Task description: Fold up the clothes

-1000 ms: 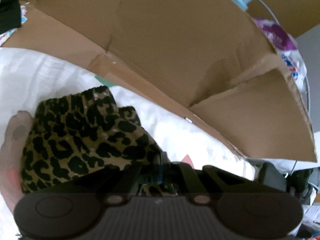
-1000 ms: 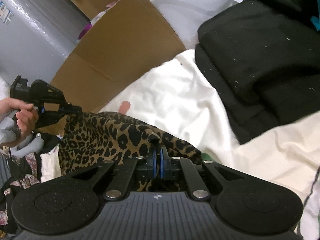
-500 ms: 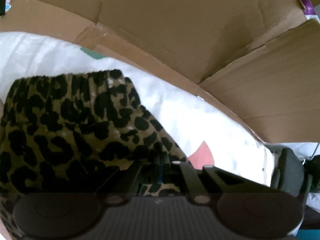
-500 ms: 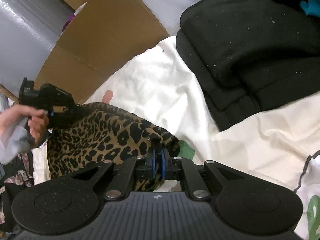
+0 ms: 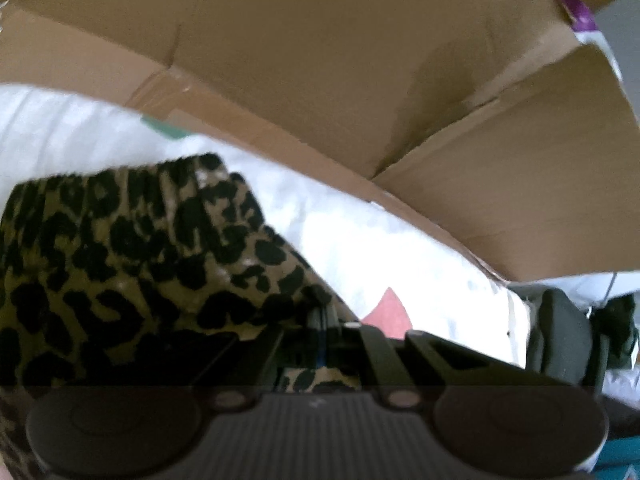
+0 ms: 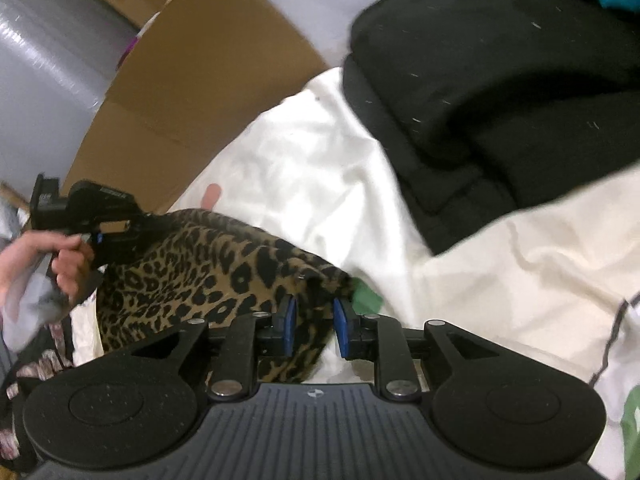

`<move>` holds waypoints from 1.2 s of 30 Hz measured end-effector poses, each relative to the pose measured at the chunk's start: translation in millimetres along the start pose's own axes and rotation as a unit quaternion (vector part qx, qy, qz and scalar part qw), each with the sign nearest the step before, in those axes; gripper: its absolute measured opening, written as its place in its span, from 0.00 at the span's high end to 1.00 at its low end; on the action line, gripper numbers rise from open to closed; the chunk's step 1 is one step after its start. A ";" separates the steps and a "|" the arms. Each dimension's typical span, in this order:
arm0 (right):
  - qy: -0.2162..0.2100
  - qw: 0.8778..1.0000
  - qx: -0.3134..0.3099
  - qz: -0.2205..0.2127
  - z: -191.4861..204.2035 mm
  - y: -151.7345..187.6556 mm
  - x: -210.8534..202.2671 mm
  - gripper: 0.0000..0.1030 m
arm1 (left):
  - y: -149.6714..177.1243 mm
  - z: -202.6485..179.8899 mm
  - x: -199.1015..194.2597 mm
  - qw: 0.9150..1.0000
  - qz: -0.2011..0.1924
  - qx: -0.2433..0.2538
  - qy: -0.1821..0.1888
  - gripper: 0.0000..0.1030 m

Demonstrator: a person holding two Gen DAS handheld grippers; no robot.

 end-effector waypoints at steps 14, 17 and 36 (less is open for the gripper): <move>-0.004 1.000 -0.014 0.000 3.9 -1.4 2.3 0.79 | 4.9 -4.4 -0.8 1.000 -0.005 0.015 0.013 1.00; -0.004 1.000 -0.017 0.001 4.5 -1.1 4.5 0.79 | 6.4 -7.1 0.6 1.000 -0.004 0.019 0.013 1.00; 0.011 0.999 -0.029 -0.015 4.0 -8.5 -10.8 0.98 | 1.4 -10.9 4.7 0.999 -0.012 0.039 0.031 1.00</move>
Point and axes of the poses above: each gripper's, at about its wrist camera, not at the fingertips, and x roughly the way its jaws point, z to its left, y to its underside, the point moved 1 cm from there along x, roughly the way its jaws point, and after that the axes turned 15 degrees about -x, right-handed, at the moved point
